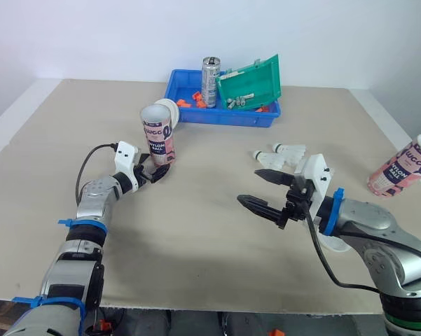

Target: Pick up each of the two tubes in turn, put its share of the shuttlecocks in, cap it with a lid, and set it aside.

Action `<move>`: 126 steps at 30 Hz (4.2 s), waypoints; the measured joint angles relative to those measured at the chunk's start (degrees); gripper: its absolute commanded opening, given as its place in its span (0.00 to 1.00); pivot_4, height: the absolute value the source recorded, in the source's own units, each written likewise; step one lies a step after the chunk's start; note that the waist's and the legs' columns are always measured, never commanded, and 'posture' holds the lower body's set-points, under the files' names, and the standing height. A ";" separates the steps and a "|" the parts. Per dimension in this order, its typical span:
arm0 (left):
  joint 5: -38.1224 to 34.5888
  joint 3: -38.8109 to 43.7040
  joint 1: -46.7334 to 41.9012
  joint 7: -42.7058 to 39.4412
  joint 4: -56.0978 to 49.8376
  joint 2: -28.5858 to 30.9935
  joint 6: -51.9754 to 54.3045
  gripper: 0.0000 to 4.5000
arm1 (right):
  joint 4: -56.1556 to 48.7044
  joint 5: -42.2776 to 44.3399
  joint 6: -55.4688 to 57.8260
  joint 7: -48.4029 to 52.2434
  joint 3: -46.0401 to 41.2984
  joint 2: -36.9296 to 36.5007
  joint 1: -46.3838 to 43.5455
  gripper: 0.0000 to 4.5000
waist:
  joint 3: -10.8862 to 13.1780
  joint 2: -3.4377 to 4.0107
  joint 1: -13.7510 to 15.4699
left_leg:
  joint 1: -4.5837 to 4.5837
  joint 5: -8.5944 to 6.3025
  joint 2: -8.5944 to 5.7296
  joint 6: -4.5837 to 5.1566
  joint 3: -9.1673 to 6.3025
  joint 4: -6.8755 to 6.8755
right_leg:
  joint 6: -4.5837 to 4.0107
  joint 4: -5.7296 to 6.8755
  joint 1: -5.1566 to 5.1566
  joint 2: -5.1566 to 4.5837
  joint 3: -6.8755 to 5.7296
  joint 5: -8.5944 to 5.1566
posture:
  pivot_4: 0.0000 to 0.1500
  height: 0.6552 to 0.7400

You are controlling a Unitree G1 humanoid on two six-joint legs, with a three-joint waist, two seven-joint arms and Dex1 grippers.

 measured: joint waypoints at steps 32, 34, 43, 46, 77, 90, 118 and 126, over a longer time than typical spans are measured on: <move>6.61 0.82 -11.41 -5.30 18.62 -1.40 -9.16 0.66 | 1.32 -3.62 1.21 -7.03 -2.71 -1.88 0.39 1.00 | 0.02 -0.04 -0.06 | -0.10 0.01 -0.04 -0.01 -0.18 0.00 | -0.03 0.00 -0.01 -0.02 -0.18 0.00 | 1.00 0.57; 6.54 -0.72 -9.28 -12.02 13.44 0.83 -6.67 0.66 | 4.59 -6.34 0.93 -9.24 -2.18 -0.61 0.29 1.00 | 0.02 -0.04 -0.12 | -0.10 0.01 -0.01 -0.02 -0.19 -0.04 | -0.09 0.03 -0.04 0.02 -0.18 -0.01 | 1.00 0.57; 6.85 -10.50 2.24 -38.89 -21.08 19.52 4.08 0.66 | 20.42 -14.85 -2.86 -15.84 2.25 7.25 -4.84 1.00 | 0.05 -0.04 -0.40 | -0.05 0.02 0.15 -0.01 -0.18 -0.07 | -0.28 0.12 -0.10 0.13 -0.23 -0.03 | 1.00 0.57; 6.93 -11.27 4.03 -41.89 -27.29 23.78 6.34 0.66 | 25.08 -16.47 -4.76 -15.75 3.50 8.83 -7.17 1.00 | 0.05 0.06 -0.26 | -0.01 0.03 0.13 0.01 -0.15 -0.06 | -0.30 0.13 -0.04 0.08 -0.23 -0.06 | 1.00 0.57; 6.73 -18.14 9.07 -48.11 -40.60 32.24 17.04 0.65 | 17.46 -16.76 -16.63 9.22 10.81 5.49 -13.74 0.00 | -0.03 0.30 -0.13 | 0.13 0.02 0.33 0.04 -0.10 -0.08 | -0.61 0.20 0.00 0.22 -0.29 -0.26 | 1.00 0.57; 7.94 -21.12 4.75 -50.12 -35.27 29.48 16.41 0.65 | 8.94 -17.12 -18.23 22.57 21.26 1.00 -27.07 0.00 | -0.14 0.39 0.20 | 0.20 0.04 0.27 0.04 0.00 0.09 | -0.65 0.20 0.09 0.06 -0.31 -0.22 | 1.00 0.57; 7.67 -19.12 7.72 -48.25 -39.61 28.66 19.00 0.65 | 12.94 -12.45 -5.60 10.55 -7.30 -5.24 -5.54 0.60 | -0.27 0.50 1.35 | 0.14 -0.01 0.03 0.09 0.01 -0.01 | -0.40 0.17 0.18 -0.21 -0.33 -0.47 | 1.00 0.57; 8.38 -19.25 7.29 -48.12 -39.09 27.45 18.95 0.65 | 16.13 -12.32 -4.52 8.71 -17.49 -9.24 5.63 0.60 | -0.37 0.67 1.28 | 0.22 -0.01 -0.02 0.10 -0.02 0.13 | -0.43 0.14 0.35 -0.21 -0.29 -0.47 | 1.00 0.57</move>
